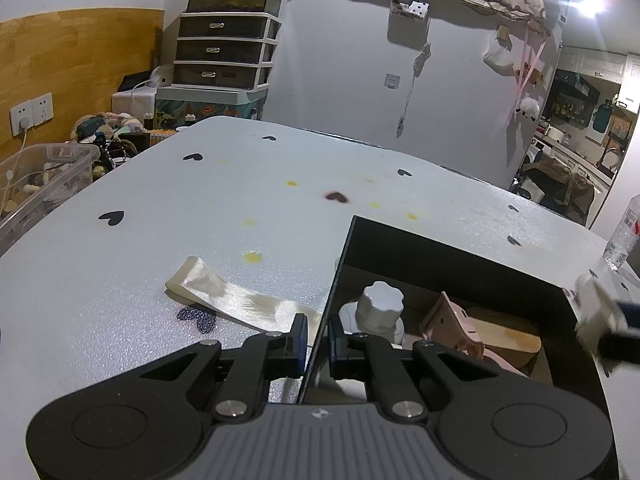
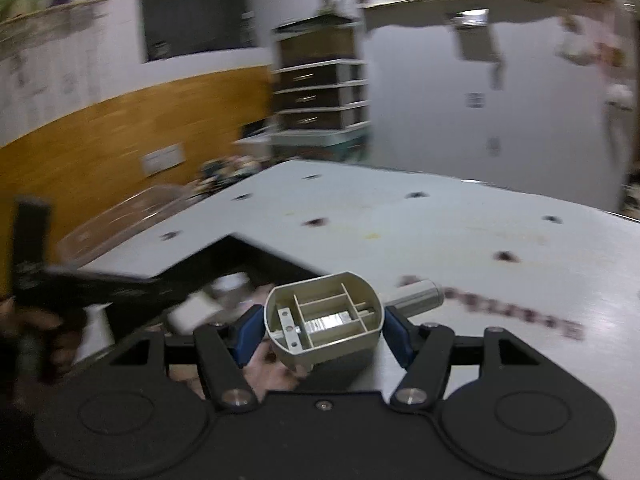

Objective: Organize rigid objects
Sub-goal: 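Carry the beige plastic part into the black box and release it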

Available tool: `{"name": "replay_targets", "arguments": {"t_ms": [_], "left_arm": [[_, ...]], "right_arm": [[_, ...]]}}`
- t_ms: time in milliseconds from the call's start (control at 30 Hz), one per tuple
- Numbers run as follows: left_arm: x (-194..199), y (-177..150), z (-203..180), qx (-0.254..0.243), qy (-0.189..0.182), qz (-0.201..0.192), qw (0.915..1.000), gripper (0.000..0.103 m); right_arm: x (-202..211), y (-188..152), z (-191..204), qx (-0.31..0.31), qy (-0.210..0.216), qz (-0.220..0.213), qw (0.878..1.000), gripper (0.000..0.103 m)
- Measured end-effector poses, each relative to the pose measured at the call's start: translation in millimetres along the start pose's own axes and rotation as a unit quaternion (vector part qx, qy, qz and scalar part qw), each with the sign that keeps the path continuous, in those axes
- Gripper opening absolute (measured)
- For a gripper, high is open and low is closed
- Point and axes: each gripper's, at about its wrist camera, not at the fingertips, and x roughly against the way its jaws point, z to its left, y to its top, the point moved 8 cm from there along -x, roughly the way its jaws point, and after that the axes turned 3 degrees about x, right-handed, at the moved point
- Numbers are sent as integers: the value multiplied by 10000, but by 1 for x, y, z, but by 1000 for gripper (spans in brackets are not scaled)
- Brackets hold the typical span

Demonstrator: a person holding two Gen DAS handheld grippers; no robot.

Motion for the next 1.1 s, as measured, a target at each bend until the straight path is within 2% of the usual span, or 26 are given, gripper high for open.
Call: {"name": "replay_targets", "arguments": {"t_ms": [200,333,633,700,800,1100], "left_arm": [[0,-1,2,36,-46,-11,10000,9],[0,-1,3,30,-79,-8,10000,9],[1,-2,4,57,-121,-24,9999,9],[1,-3,4,50,-121,-22,9999,9],[0,-3,4,38,-121,-11,9999,9],[0,-3,4,18,-101,4,9999,9]], "right_arm": [[-10,-5,43,342,562,427,9969,65],[-13,-11,57,651,637,721,9932,65],[-1,-20,52,950,732,1331,9838,65],[0,-19,49,935,725,1389,9832,66],[4,-16,47,899,721,1390,9836,77],[5,-16,47,891,735,1403,9833,76]]}}
